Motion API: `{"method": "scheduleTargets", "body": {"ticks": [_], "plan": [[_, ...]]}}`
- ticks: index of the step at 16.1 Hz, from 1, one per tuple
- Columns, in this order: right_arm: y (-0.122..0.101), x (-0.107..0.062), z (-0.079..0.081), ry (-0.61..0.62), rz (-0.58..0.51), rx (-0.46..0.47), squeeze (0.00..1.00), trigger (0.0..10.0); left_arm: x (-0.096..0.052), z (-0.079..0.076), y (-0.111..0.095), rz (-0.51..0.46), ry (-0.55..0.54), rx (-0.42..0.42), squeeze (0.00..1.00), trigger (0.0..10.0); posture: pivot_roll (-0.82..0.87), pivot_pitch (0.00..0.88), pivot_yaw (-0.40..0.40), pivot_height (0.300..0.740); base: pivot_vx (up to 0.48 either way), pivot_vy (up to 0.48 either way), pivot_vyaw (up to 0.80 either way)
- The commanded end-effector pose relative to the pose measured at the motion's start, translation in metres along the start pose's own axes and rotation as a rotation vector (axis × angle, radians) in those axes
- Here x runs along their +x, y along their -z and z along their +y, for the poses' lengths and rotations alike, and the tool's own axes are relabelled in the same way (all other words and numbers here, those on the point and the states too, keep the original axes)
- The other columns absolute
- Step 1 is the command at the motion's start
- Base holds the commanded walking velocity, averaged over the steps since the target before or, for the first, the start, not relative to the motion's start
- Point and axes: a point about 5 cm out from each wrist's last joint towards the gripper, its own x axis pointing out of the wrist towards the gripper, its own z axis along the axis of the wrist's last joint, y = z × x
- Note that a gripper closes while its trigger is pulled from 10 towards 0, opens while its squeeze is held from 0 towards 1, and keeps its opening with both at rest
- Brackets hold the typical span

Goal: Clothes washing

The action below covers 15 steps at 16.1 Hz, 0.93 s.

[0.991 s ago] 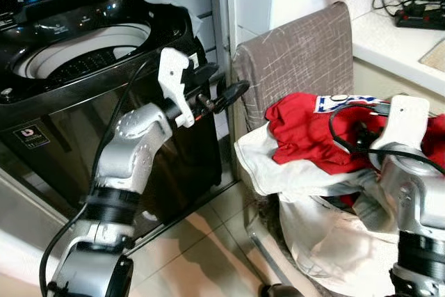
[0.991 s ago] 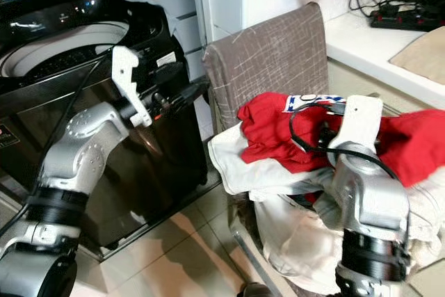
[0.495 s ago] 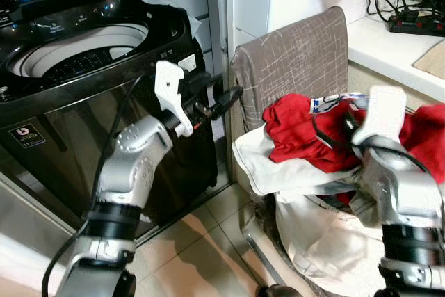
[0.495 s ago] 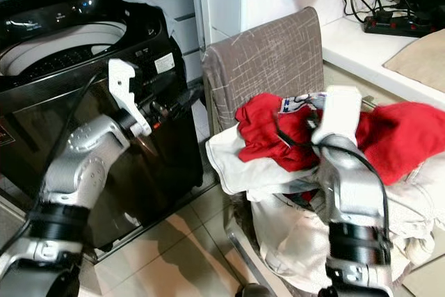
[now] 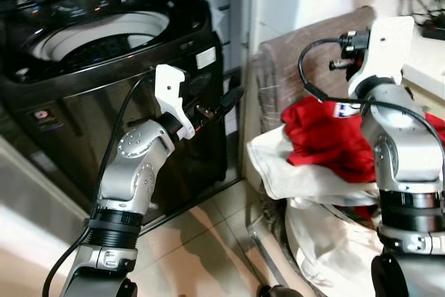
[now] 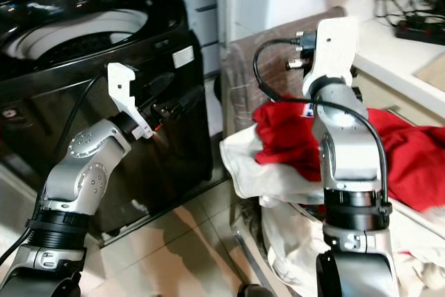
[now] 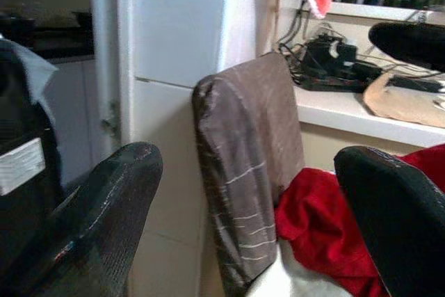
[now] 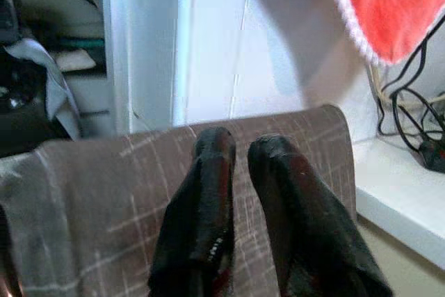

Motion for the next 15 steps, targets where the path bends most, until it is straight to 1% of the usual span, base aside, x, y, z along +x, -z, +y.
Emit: {"method": "scheduleTargets", "body": {"ticks": [1, 2, 3, 4, 5, 6, 7, 8, 11, 15], "plan": [[0.004, 0.001, -0.006, 0.045, 0.042, 0.005, 0.00, 0.0, -0.003, 0.001, 0.000, 0.019, -0.013, 0.017, 0.00, 10.0, -0.15, 0.000, 0.043, 0.740, 0.000, 0.000, 0.00], [0.015, -0.003, -0.013, 0.155, 0.102, -0.020, 0.00, 10.0, -0.003, 0.002, 0.005, 0.051, -0.027, 0.065, 0.00, 10.0, -0.15, 0.000, 0.048, 0.740, 0.000, 0.000, 0.00], [0.023, -0.009, -0.017, 0.184, 0.104, -0.068, 0.00, 10.0, -0.003, 0.005, 0.008, 0.078, -0.046, 0.150, 0.00, 10.0, -0.16, 0.000, 0.052, 0.740, 0.000, 0.000, 0.00], [0.030, -0.013, -0.021, 0.202, 0.112, -0.075, 0.53, 10.0, -0.003, 0.006, 0.009, 0.078, -0.043, 0.177, 0.00, 10.0, -0.16, 0.000, 0.055, 0.740, 0.000, 0.000, 0.00], [0.038, -0.019, -0.024, 0.218, 0.115, -0.109, 1.00, 10.0, -0.004, 0.005, 0.007, 0.082, -0.011, 0.230, 0.00, 10.0, -0.17, 0.000, 0.059, 0.740, 0.000, 0.000, 0.00], [0.042, -0.021, -0.024, 0.221, 0.123, -0.120, 1.00, 10.0, -0.004, 0.005, 0.007, 0.084, -0.001, 0.250, 0.00, 10.0, -0.17, 0.000, 0.064, 0.740, 0.000, 0.000, 0.00], [0.048, -0.023, -0.021, 0.206, 0.137, -0.131, 1.00, 10.0, -0.004, 0.008, 0.006, 0.089, -0.008, 0.258, 0.00, 10.0, -0.17, 0.000, 0.064, 0.740, 0.000, 0.000, 0.00], [0.050, -0.022, -0.014, 0.173, 0.138, -0.176, 0.00, 10.0, -0.002, 0.010, 0.004, 0.084, -0.022, 0.269, 0.00, 10.0, -0.17, 0.000, 0.064, 0.740, 0.000, 0.000, 0.00], [0.046, -0.022, -0.007, 0.119, 0.060, -0.162, 0.00, 10.0, 0.001, 0.010, 0.004, 0.060, -0.040, 0.284, 0.00, 10.0, -0.18, 0.000, 0.075, 0.740, 0.000, 0.000, -0.61], [0.044, -0.021, -0.004, 0.109, 0.021, -0.180, 0.00, 10.0, -0.001, 0.008, 0.009, 0.067, -0.035, 0.287, 0.00, 10.0, -0.17, 0.000, 0.071, 0.740, 0.000, 0.000, -0.63]]}}
